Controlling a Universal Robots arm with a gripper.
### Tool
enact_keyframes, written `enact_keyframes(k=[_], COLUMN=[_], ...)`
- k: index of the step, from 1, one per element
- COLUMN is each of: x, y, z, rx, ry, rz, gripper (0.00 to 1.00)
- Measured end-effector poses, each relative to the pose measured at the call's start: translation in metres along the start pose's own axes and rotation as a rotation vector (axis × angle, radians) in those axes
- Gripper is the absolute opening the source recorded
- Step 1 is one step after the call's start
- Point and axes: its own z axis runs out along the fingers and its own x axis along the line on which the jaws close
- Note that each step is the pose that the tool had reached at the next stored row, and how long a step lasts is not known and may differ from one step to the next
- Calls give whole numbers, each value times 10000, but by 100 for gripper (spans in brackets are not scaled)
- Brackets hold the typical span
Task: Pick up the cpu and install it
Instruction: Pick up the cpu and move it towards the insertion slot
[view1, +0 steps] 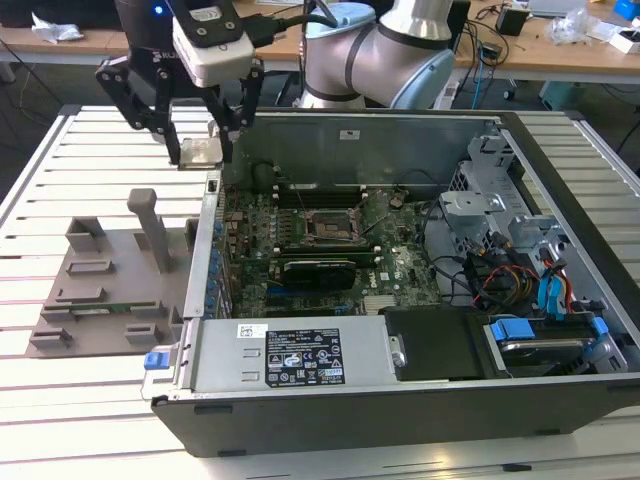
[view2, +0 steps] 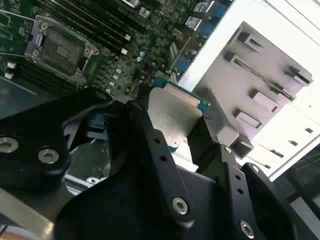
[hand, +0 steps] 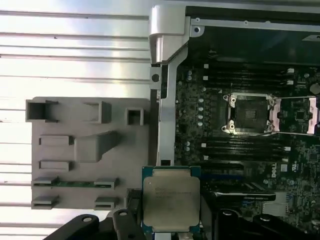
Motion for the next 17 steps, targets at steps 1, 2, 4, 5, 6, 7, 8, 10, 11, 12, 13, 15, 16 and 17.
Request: enact_keyframes(k=[1,2,4,5,6,7,8,10,11,12,13,15,16,17], x=[-111,-225,-270,-308,-337,-359,-386,-427,-450,-469,-493,-530,-547,-576], y=[18,26,27,27,28,29,30,32,32,33,34,35,36,36], z=[29,53,61,69,75,78,82,89,92,95,99,107,110,120], rx=[0,1,2,1,0,0,1,0,0,0,1,1,1,0], ry=[8,12,13,13,13,13,14,14,14,15,15,16,16,16], rz=[-1,1,-1,-2,0,0,0,-1,-1,-1,-1,0,0,0], gripper=[55,55,55,55,55,55,55,55,55,55,55,55,55,55])
